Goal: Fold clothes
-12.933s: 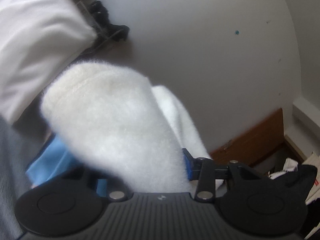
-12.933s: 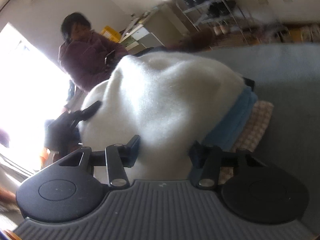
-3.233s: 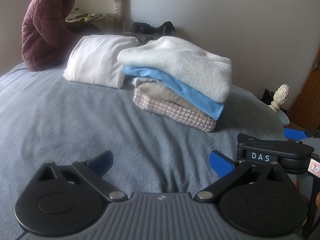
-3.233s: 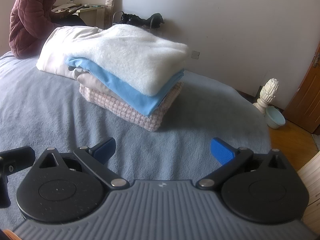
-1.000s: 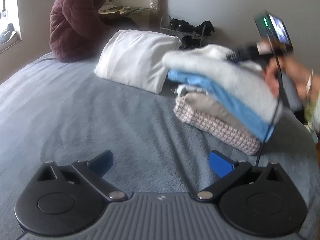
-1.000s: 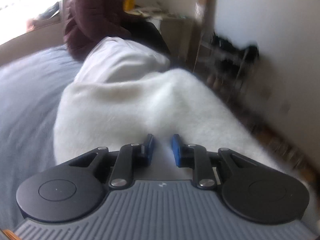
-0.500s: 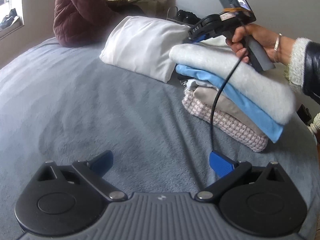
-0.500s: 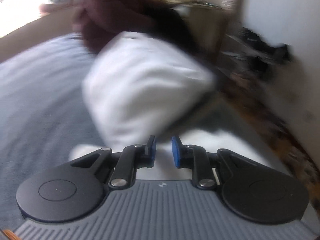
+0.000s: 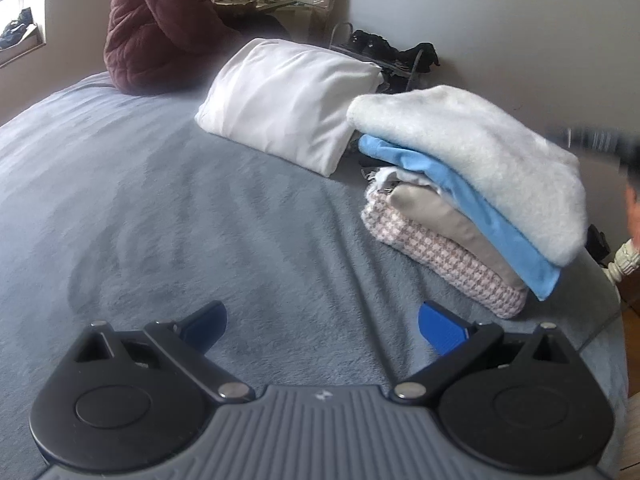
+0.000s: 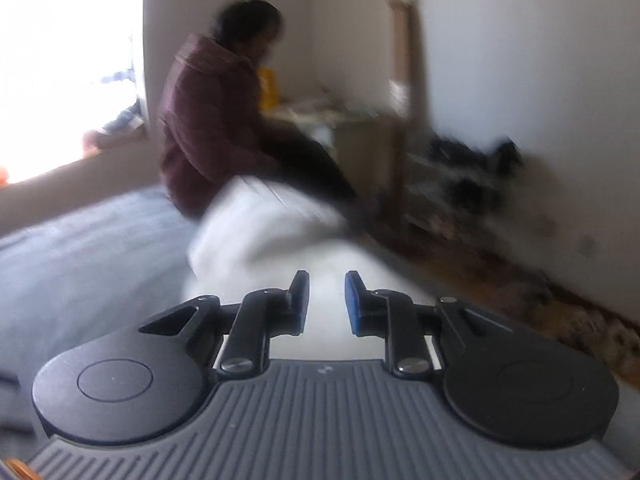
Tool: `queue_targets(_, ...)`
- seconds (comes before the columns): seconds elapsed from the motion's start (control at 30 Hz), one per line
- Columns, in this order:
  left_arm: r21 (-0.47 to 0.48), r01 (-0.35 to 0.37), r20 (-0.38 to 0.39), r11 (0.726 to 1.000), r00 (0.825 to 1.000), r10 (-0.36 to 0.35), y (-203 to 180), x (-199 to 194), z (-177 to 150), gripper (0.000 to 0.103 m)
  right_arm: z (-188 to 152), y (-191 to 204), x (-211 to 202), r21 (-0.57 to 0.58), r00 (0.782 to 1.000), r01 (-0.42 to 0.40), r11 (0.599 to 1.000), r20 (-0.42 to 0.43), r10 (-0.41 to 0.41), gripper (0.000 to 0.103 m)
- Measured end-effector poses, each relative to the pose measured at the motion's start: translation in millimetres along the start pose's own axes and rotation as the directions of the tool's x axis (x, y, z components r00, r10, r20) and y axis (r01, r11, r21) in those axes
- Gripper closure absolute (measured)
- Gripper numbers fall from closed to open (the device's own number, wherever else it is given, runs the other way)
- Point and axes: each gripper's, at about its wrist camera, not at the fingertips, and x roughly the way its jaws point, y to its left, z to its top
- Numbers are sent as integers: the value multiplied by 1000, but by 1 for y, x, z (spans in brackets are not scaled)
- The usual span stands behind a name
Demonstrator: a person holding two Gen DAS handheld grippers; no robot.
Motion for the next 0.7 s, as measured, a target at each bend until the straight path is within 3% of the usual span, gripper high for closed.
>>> queue_targets(0.1, 3, 3, 0, 1000, 1000, -3, -6, -1, 1, 0, -33, -34, 13, -8, 982, 162, 987, -92, -162, 83)
queue_targets(0.17, 6, -8, 2, 1000, 1000, 8, -8, -3, 2, 0, -40, -33, 14, -74, 956, 278, 958, -79, -284, 82)
queue_targets(0.2, 7, -14, 4, 1000, 1000, 14, -9, -4, 2, 0, -40, -28, 4, -100, 956, 284, 954, -45, -290, 82)
queue_targets(0.23, 10, -21, 6, 1000, 1000, 21, -9, -5, 2, 0, -39, -21, -7, -121, 960, 277, 953, -6, -280, 82)
queue_targets(0.33, 6, -45, 9, 999, 999, 45, -11, -8, 4, 0, -46, 5, -53, -172, 991, 119, 978, 86, -105, 78)
queue_targets(0.4, 0, -51, 6, 999, 999, 51, -13, -8, 6, 0, -64, 33, -80, -283, 995, -1, 959, 96, 30, 63)
queue_targets(0.43, 4, -51, 5, 999, 999, 51, -15, -9, 6, 0, -78, 48, -88, -361, 993, -29, 932, 96, 68, 43)
queue_targets(0.47, 8, -51, 5, 999, 999, 51, -17, -9, 5, 0, -93, 64, -90, -440, 992, -23, 898, 100, 74, 33)
queue_targets(0.57, 26, -51, 6, 998, 999, 50, -25, -14, 3, 0, -134, 93, -88, -635, 993, 33, 772, 108, 47, 32)
queue_targets(0.7, 43, -57, 12, 997, 998, 57, -31, -21, 0, 0, -174, 100, -85, -776, 985, 171, 607, 151, -84, 33)
